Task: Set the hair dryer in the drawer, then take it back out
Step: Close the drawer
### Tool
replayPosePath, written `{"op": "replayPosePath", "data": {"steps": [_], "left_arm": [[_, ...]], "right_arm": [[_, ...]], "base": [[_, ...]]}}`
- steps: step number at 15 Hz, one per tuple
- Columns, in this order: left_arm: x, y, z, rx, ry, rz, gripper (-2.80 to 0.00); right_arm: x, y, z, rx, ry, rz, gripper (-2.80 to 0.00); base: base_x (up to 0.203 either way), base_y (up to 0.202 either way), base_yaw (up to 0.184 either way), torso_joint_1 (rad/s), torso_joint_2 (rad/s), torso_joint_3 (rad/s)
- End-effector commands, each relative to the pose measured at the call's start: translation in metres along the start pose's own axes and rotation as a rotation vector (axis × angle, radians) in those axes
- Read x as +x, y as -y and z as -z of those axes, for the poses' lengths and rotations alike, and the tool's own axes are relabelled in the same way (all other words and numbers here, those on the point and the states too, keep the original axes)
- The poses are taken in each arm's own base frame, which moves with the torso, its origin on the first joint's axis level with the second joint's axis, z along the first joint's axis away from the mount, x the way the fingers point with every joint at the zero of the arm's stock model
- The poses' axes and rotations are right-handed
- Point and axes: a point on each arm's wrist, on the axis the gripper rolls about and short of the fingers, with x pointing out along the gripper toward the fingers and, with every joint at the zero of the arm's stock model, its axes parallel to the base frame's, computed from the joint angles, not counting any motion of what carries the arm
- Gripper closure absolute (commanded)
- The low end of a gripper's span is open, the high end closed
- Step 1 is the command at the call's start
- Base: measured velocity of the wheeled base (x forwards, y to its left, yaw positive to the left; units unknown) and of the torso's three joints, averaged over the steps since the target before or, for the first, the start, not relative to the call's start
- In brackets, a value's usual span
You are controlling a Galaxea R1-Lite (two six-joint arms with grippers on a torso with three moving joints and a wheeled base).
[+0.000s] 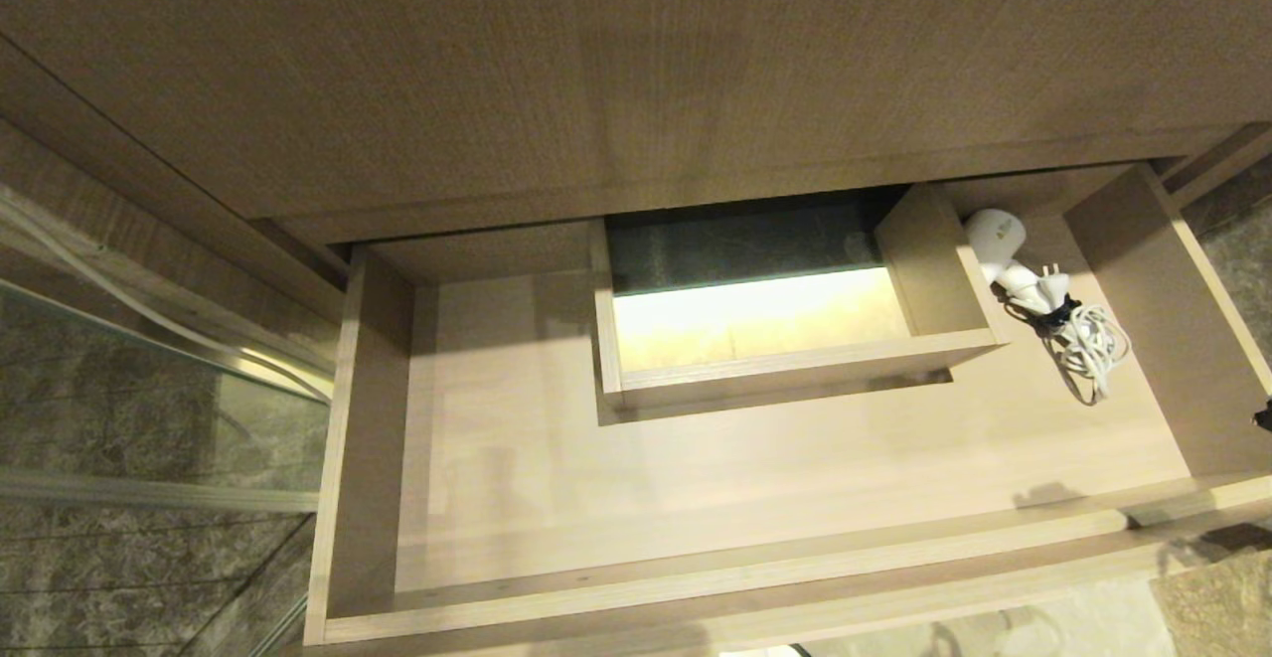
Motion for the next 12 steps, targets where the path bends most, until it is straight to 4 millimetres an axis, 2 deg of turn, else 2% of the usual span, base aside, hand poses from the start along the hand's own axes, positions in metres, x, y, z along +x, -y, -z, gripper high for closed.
{"op": "replayPosePath", "data": {"steps": [1,12], "left_arm": [[0.0,0.0,0.0,0.0,0.0,0.001,0.0],[0.0,0.0,0.0,0.0,0.0,-0.001,0.0]], "right_arm": [[0.009,0.0,0.0,-0.01,-0.04,-0.026,0.0],[0.032,0.011,-0.021,-0.011,-0.002,-0.009,0.0]], "base": [[0.0,0.0,0.0,0.0,0.0,0.0],[0.0,0.0,0.0,0.0,0.0,0.0]]}}
